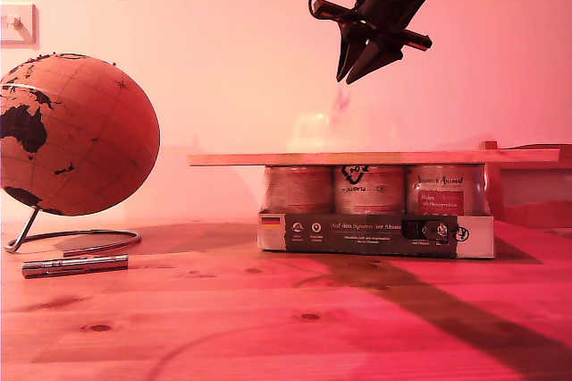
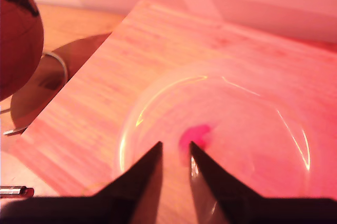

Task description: Pick up the plastic microwave lid and place it on the shelf behind you

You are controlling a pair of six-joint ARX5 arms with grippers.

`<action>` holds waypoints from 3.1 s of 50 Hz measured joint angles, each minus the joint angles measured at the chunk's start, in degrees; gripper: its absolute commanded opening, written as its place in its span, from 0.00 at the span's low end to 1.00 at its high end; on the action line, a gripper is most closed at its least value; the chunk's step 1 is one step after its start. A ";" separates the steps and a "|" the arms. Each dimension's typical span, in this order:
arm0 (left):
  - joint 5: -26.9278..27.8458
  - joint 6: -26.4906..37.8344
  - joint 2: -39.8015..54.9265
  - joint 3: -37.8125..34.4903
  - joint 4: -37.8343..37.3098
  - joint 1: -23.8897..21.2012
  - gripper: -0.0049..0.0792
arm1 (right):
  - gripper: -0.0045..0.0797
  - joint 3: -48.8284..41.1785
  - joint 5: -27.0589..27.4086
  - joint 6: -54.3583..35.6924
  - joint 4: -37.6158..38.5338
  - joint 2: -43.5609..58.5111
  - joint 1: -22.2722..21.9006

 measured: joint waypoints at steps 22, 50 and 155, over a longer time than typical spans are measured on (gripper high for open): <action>0.00 0.00 0.00 0.00 0.00 0.00 0.03 | 0.24 0.00 0.22 -0.02 0.33 0.00 -0.09; 0.00 0.00 0.00 0.00 0.02 0.00 0.03 | 0.04 0.33 -1.03 -0.26 -6.10 -0.15 -0.09; -0.02 -0.02 0.00 0.00 1.33 0.00 0.03 | 0.04 2.75 1.53 -4.55 -22.75 1.16 2.64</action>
